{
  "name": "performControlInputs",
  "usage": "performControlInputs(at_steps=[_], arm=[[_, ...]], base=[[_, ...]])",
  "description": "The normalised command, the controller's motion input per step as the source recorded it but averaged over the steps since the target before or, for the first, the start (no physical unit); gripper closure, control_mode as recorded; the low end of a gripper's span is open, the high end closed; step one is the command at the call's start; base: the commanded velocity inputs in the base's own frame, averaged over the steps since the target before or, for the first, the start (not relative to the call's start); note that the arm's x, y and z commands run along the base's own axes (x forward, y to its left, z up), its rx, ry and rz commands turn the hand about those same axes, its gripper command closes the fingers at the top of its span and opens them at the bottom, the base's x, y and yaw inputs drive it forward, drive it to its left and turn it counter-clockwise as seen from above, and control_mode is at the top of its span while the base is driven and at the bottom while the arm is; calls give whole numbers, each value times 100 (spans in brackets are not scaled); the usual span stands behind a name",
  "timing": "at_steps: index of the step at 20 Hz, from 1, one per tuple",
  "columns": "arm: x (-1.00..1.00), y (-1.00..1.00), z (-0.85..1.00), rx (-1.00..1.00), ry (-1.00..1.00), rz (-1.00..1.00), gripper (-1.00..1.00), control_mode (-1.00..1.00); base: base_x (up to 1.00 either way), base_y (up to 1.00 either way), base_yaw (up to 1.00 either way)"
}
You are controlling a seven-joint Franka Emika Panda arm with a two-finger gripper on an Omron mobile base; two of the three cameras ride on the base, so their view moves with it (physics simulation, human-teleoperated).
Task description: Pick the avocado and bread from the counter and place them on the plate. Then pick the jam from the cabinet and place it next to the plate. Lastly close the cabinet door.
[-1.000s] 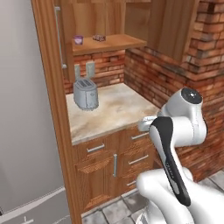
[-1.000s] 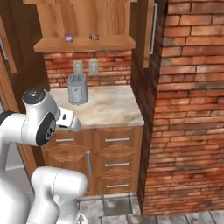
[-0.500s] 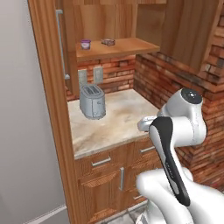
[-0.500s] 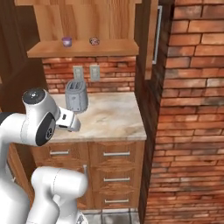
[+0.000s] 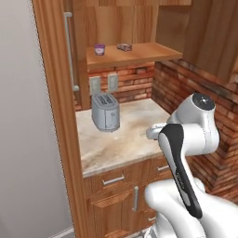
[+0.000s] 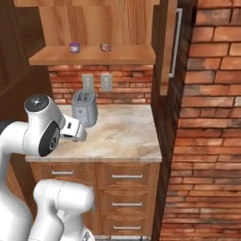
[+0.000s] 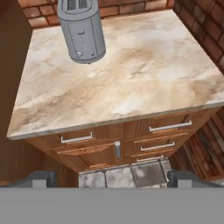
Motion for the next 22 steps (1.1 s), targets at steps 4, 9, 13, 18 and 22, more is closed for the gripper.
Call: performControlInputs(at_steps=[4, 9, 13, 18, 22], arm=[[0, 0, 0, 0, 0, 0, -100, 100], [0, 0, 0, 0, 0, 0, -100, 100], [0, 0, 0, 0, 0, 0, -100, 100], [0, 0, 0, 0, 0, 0, -100, 100], [0, 0, 0, 0, 0, 0, -100, 100]], base=[[11, -7, 15], [27, -13, 20], [58, -22, 19], [54, -26, 19], [41, -23, 15]])
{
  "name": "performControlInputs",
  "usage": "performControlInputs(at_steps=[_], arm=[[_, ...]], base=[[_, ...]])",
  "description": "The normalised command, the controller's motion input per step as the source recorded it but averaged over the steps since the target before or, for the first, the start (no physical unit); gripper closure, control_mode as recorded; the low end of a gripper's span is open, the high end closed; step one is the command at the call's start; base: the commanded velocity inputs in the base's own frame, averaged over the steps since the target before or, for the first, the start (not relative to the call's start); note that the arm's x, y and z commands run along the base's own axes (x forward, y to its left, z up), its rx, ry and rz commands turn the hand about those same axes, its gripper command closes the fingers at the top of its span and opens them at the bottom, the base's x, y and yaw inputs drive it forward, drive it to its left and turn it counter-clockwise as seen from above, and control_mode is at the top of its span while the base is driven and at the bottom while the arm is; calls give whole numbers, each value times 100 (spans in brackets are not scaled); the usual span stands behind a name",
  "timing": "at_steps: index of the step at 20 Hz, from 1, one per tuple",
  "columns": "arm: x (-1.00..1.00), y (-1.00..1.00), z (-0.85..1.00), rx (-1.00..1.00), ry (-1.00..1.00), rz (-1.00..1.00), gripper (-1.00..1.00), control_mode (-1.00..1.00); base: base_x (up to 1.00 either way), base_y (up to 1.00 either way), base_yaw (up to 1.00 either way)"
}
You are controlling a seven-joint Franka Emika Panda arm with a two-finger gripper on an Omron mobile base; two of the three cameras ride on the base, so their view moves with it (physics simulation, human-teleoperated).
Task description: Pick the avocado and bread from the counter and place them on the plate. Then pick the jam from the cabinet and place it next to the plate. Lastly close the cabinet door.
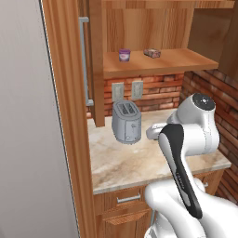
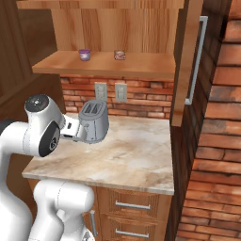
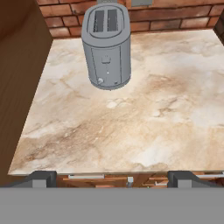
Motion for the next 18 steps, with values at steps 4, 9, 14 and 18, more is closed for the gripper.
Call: performControlInputs(at_steps=[4, 9, 14, 18], arm=[[0, 0, 0, 0, 0, 0, -100, 100], [0, -1, 0, 0, 0, 0, -100, -100], [0, -1, 0, 0, -1, 1, -100, -100], [0, 0, 25, 0, -13, 0, -100, -100]], base=[[34, -18, 12], [14, -7, 5], [0, 0, 0], [0, 0, 0]])
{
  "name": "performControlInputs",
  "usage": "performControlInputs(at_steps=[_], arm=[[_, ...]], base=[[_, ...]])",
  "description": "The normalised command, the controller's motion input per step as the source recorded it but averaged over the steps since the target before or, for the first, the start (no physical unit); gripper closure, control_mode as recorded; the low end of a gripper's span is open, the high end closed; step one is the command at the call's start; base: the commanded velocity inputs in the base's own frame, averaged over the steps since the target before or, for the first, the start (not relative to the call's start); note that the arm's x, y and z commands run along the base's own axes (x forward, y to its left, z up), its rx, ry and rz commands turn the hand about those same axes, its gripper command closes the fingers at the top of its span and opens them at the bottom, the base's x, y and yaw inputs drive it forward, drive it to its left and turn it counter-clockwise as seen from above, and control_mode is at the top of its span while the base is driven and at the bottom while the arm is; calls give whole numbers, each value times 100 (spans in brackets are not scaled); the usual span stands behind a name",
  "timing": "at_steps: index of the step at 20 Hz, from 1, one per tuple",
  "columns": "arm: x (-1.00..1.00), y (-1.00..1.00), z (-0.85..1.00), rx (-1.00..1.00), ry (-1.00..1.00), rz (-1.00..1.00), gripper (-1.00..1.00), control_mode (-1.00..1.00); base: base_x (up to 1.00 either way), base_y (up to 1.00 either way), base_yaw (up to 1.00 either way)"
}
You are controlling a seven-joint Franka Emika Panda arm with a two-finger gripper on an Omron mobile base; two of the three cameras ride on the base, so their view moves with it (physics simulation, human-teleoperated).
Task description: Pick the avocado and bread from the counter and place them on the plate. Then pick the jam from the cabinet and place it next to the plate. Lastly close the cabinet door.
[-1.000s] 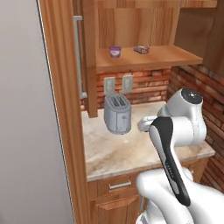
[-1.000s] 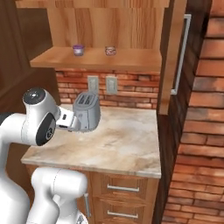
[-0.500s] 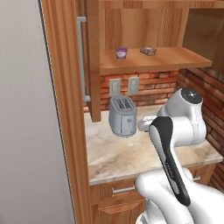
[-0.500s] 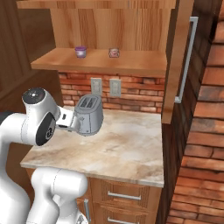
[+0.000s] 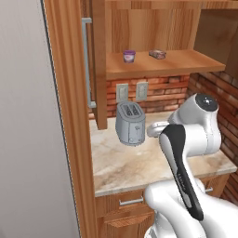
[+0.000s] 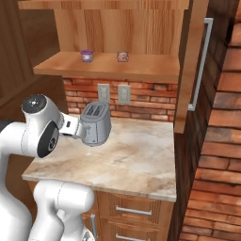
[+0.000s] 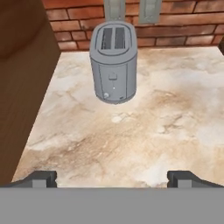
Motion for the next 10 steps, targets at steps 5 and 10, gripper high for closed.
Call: performControlInputs(at_steps=[5, 10], arm=[[0, 0, 35, 0, -18, 0, -100, -100], [0, 0, 41, 0, -24, 0, -100, -100]], base=[[0, 0, 0], [0, 0, 0]])
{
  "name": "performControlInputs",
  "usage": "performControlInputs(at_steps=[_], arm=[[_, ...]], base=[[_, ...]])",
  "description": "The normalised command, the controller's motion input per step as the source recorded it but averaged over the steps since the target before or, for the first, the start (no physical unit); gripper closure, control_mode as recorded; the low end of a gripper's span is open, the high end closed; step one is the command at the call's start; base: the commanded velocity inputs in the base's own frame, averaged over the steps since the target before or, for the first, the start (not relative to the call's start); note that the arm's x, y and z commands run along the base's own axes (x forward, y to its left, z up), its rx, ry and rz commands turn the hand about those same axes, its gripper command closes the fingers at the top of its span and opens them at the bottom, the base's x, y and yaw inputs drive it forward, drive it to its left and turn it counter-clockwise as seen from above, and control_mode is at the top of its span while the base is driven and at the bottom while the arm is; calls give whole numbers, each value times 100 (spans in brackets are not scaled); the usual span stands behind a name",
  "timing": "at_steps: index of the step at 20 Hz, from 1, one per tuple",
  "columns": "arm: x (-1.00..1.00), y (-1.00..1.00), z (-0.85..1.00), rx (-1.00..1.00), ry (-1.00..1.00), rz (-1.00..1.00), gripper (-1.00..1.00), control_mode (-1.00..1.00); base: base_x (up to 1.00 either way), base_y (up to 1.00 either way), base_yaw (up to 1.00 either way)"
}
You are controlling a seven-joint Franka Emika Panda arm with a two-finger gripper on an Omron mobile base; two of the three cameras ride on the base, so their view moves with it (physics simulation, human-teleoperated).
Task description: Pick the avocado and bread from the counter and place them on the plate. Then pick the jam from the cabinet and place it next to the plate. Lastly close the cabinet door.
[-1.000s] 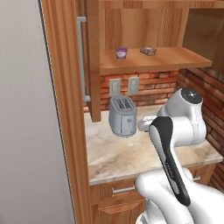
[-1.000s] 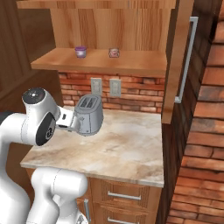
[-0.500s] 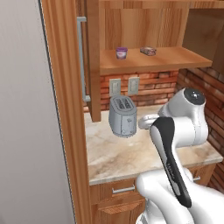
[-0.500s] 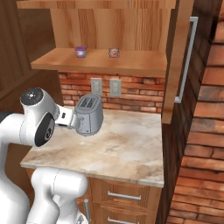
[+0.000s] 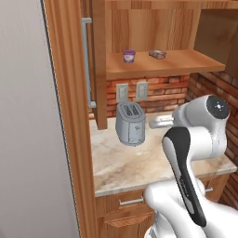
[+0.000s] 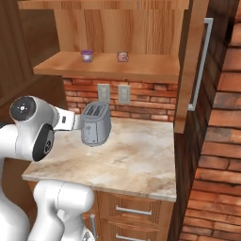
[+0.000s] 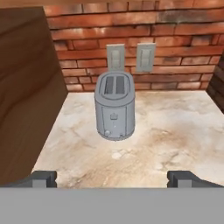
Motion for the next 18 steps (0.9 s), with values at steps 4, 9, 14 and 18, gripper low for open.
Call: performControlInputs(at_steps=[4, 9, 14, 18], arm=[[-1, 0, 35, 0, -23, 0, -100, -100], [0, 0, 42, 0, -5, -1, -100, -100], [0, 0, 45, 0, 0, -4, -100, -100], [0, 0, 42, 0, 1, -5, -100, -100]], base=[[0, 0, 0], [0, 0, 0], [0, 0, 0], [0, 0, 0]])
